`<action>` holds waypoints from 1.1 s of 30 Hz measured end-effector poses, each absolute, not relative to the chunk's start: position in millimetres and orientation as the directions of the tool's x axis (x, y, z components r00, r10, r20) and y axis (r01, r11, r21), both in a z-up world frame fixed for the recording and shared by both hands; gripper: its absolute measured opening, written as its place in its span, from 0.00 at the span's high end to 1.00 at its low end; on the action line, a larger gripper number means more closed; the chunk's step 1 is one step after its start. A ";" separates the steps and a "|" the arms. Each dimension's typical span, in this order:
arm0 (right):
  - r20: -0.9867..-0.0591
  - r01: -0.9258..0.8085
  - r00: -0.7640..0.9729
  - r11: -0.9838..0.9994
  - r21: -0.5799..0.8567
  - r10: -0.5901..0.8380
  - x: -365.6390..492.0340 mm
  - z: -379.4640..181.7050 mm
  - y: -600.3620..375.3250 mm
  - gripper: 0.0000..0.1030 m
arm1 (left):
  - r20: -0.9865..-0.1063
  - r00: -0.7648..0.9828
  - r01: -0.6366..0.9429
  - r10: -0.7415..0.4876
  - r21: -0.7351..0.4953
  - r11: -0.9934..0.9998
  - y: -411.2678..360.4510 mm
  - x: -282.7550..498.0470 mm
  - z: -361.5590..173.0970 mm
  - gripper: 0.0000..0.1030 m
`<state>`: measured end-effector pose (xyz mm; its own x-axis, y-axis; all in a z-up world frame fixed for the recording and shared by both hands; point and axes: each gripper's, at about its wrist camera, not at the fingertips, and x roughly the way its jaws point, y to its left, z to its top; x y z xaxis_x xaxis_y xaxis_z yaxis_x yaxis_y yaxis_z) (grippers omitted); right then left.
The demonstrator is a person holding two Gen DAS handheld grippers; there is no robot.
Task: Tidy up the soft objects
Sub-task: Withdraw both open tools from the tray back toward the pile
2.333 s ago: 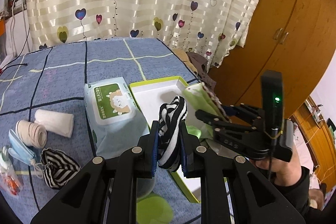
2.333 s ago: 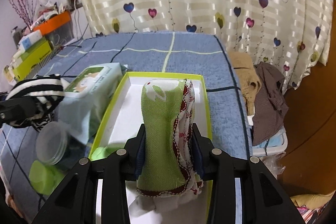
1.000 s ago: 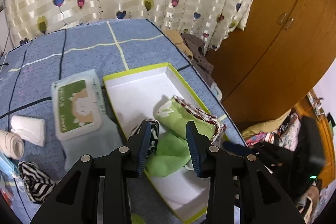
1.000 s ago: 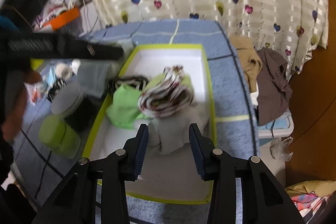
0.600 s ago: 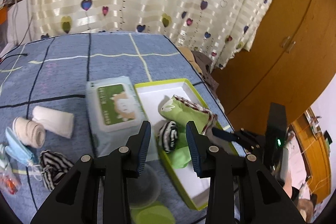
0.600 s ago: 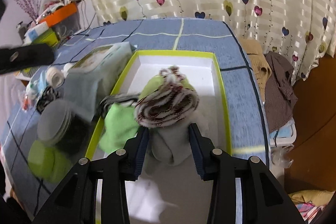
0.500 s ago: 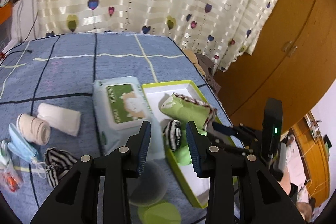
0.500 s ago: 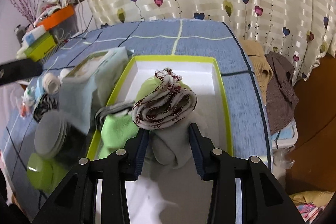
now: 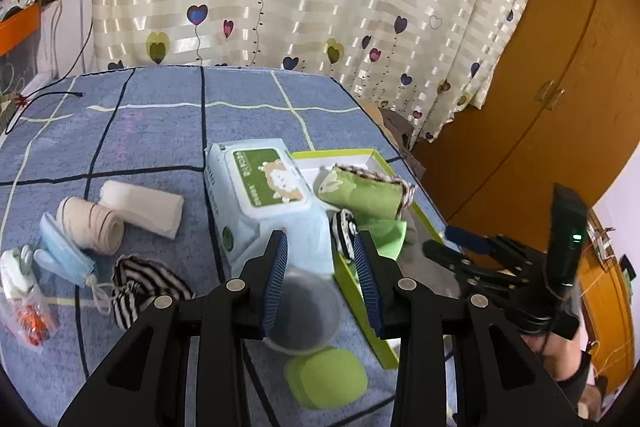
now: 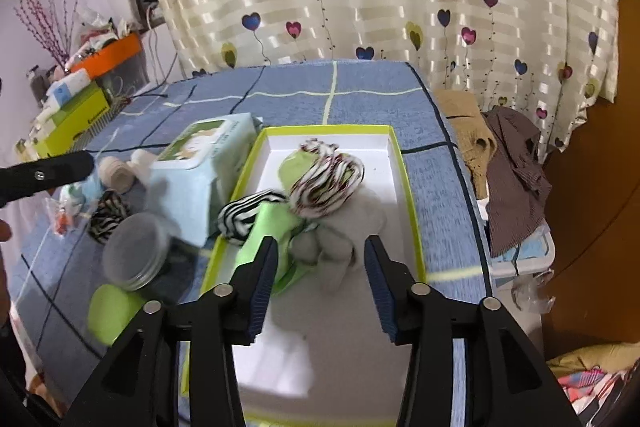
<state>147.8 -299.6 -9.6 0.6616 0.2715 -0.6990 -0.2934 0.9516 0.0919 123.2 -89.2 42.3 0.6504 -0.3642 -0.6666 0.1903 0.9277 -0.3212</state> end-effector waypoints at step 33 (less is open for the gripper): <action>-0.637 -0.428 0.682 0.902 0.052 0.360 57.6 37.9 -201.0 0.50 | -0.615 0.719 0.112 -0.324 -0.358 0.927 -18.9 44.1 39.8 0.65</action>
